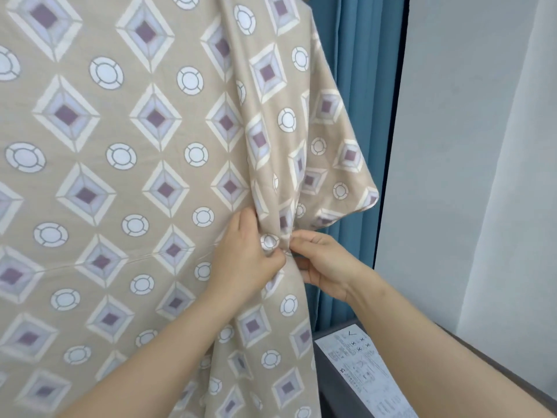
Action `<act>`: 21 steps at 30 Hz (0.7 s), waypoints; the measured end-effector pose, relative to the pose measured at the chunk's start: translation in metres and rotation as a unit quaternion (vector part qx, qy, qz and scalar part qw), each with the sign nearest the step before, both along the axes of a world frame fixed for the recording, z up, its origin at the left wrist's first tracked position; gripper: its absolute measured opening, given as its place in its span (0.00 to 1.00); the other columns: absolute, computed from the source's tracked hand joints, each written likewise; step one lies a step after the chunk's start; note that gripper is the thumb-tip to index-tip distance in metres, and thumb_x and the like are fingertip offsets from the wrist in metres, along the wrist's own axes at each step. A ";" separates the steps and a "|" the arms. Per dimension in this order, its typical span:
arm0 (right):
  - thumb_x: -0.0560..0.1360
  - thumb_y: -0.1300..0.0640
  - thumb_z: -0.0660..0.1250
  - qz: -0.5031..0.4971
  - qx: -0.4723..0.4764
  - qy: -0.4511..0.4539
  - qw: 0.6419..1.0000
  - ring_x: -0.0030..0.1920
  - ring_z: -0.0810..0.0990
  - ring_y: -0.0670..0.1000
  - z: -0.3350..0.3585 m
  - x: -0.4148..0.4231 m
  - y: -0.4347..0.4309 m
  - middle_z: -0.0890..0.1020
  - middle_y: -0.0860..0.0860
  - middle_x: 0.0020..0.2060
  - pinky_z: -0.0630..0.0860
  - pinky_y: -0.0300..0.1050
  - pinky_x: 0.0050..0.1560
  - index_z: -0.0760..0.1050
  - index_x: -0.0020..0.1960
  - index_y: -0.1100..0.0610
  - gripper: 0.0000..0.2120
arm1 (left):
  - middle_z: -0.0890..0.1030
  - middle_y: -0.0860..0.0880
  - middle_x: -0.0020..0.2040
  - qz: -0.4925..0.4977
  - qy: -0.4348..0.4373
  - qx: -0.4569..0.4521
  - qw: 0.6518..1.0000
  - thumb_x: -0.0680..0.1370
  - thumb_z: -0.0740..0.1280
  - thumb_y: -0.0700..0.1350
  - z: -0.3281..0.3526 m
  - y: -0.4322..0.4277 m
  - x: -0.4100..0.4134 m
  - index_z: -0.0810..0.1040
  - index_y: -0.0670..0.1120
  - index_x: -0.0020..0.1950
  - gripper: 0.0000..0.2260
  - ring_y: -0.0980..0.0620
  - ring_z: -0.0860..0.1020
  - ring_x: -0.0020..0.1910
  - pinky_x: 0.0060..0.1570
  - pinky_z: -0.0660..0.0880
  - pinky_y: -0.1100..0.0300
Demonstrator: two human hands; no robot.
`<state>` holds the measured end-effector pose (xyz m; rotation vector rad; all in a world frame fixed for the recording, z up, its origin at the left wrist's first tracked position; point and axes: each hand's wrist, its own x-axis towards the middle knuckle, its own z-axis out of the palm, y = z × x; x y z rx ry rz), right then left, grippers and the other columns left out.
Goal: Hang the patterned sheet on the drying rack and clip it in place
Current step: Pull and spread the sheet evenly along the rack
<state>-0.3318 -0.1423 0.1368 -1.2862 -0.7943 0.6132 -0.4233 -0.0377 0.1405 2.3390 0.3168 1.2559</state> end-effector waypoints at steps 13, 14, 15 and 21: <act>0.74 0.54 0.69 -0.107 0.048 0.164 0.979 0.38 0.81 0.54 -0.016 -0.009 0.037 0.79 0.60 0.47 0.81 0.44 0.34 0.69 0.63 0.64 0.22 | 0.69 0.49 0.51 0.010 0.027 -0.030 0.999 0.67 0.70 0.41 0.004 0.015 -0.022 0.67 0.41 0.55 0.20 0.48 0.72 0.52 0.47 0.71 0.53; 0.74 0.54 0.70 -0.125 0.049 0.167 0.977 0.37 0.80 0.53 -0.016 -0.006 0.036 0.79 0.58 0.45 0.80 0.44 0.34 0.68 0.64 0.59 0.22 | 0.69 0.50 0.51 0.007 0.023 -0.028 0.999 0.67 0.70 0.41 0.003 0.013 -0.020 0.67 0.42 0.55 0.20 0.48 0.72 0.53 0.47 0.71 0.54; 0.74 0.56 0.69 -0.131 0.043 0.152 0.979 0.36 0.80 0.51 -0.015 -0.004 0.035 0.80 0.55 0.41 0.80 0.44 0.34 0.67 0.62 0.55 0.20 | 0.68 0.50 0.51 0.005 0.018 -0.028 0.999 0.68 0.70 0.42 0.002 0.011 -0.017 0.67 0.42 0.56 0.19 0.48 0.72 0.53 0.47 0.71 0.54; 0.78 0.58 0.64 -0.238 0.069 0.111 0.962 0.26 0.68 0.45 0.012 0.014 0.016 0.71 0.49 0.28 0.73 0.34 0.24 0.73 0.44 0.56 0.04 | 0.70 0.52 0.55 0.011 -0.016 -0.022 1.000 0.71 0.70 0.48 -0.002 0.010 -0.011 0.68 0.45 0.59 0.20 0.52 0.70 0.55 0.45 0.67 0.58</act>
